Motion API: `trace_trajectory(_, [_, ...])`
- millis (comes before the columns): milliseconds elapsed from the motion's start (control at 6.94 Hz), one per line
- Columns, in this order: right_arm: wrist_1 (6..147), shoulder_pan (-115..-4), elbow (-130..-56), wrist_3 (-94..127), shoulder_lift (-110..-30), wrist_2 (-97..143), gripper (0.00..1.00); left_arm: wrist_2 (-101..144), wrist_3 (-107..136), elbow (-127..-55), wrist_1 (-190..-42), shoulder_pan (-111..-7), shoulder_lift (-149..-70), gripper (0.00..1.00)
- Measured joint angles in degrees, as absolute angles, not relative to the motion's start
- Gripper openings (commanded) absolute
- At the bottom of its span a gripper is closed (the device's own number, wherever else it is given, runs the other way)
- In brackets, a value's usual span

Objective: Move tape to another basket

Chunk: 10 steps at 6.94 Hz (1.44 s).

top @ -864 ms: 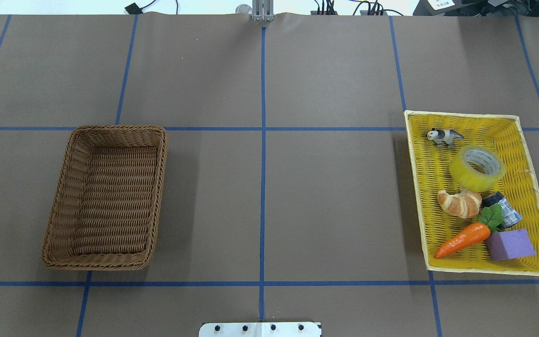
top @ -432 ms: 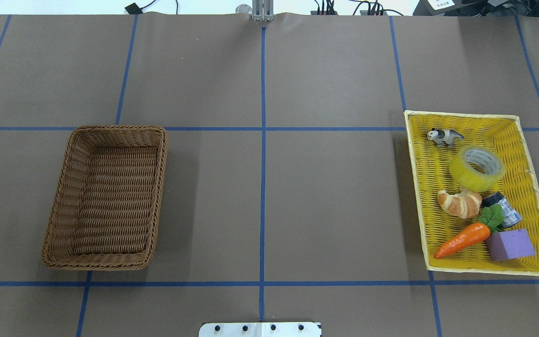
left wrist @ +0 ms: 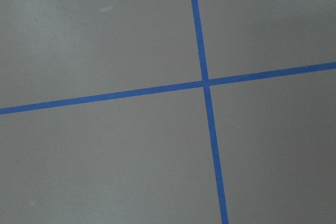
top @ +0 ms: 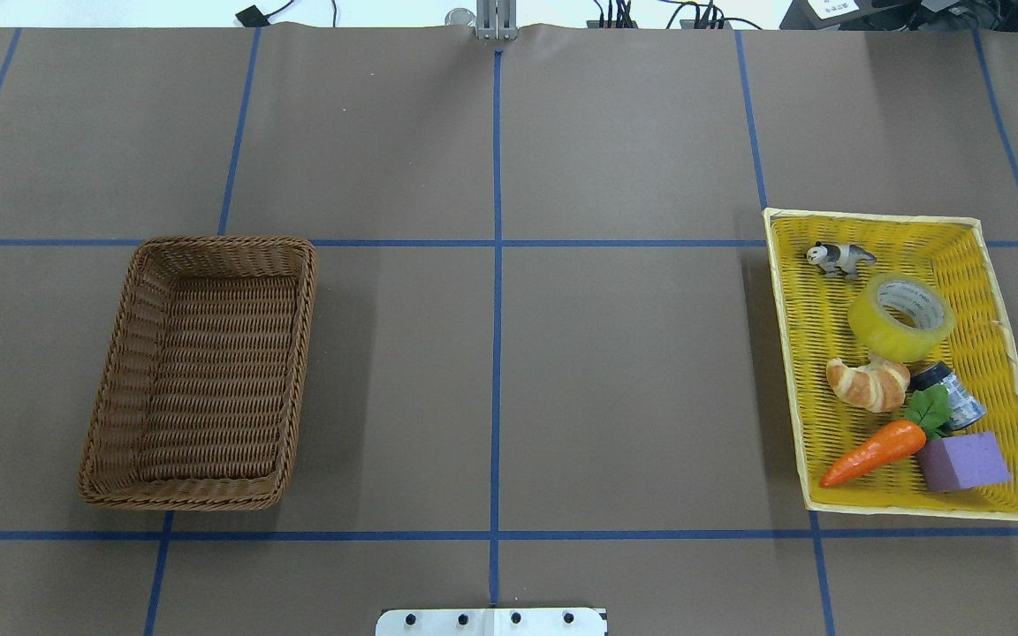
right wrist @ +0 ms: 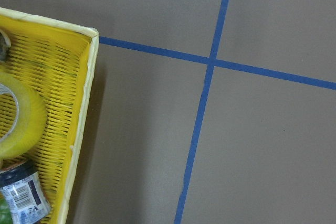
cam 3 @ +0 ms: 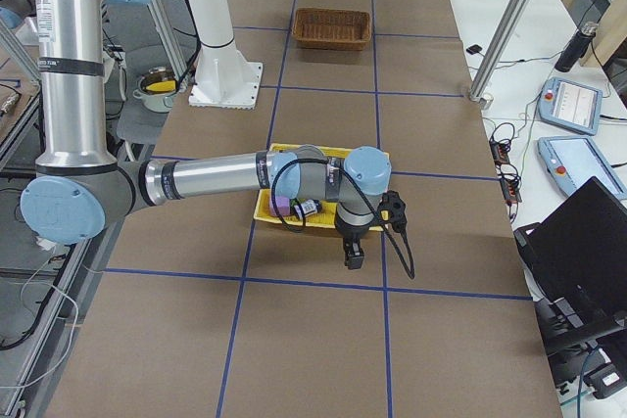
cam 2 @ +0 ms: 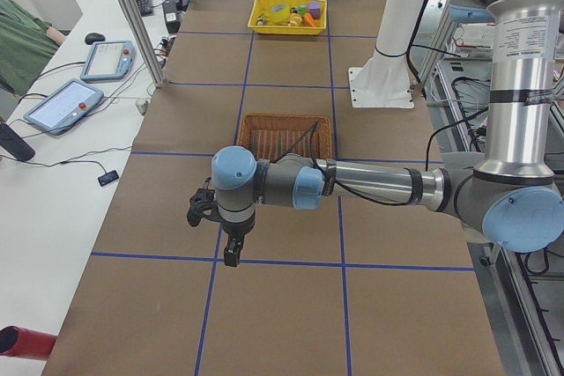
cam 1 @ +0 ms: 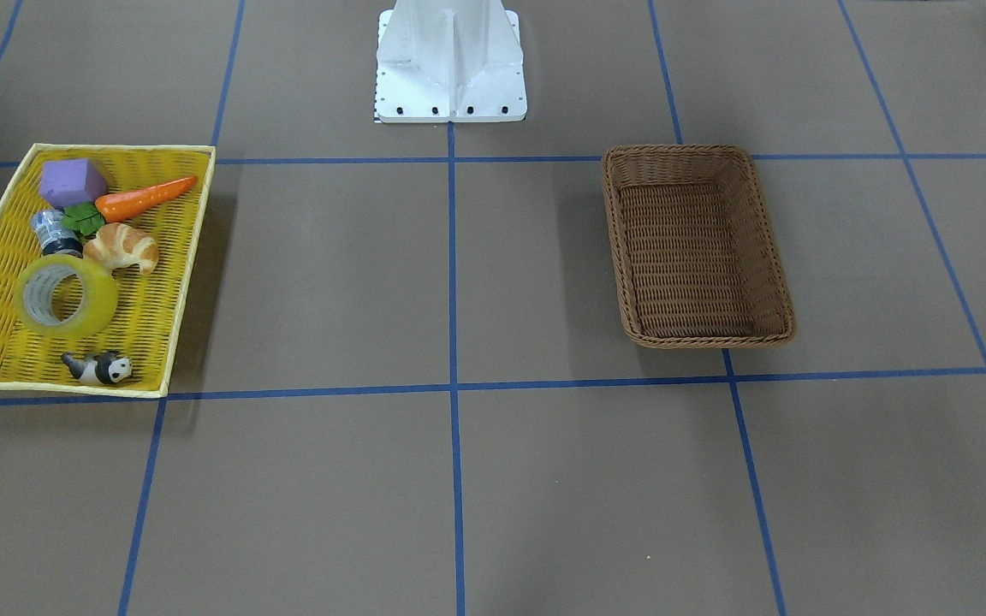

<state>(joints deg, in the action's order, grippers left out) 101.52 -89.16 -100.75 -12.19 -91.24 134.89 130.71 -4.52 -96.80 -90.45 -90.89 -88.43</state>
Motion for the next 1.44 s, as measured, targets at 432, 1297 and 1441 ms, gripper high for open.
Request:
trace_trajectory(432, [101.0,-89.1,-101.4,-10.0,-89.0,133.0,1.0,130.5,-4.3,-97.1,-90.5,-91.0,-88.5,0.99])
trace_trajectory(1297, [90.4,-80.3,-101.2,-5.6,-82.7,139.7,1.0,130.6,-4.3,-97.7,-91.0,-90.5,-91.0,0.98])
trace_trajectory(1441, [90.1,-76.9,-101.0,-4.0,-80.5,142.5,1.0,130.8,-4.4,-97.7,-91.2,-90.4,-91.5,0.98])
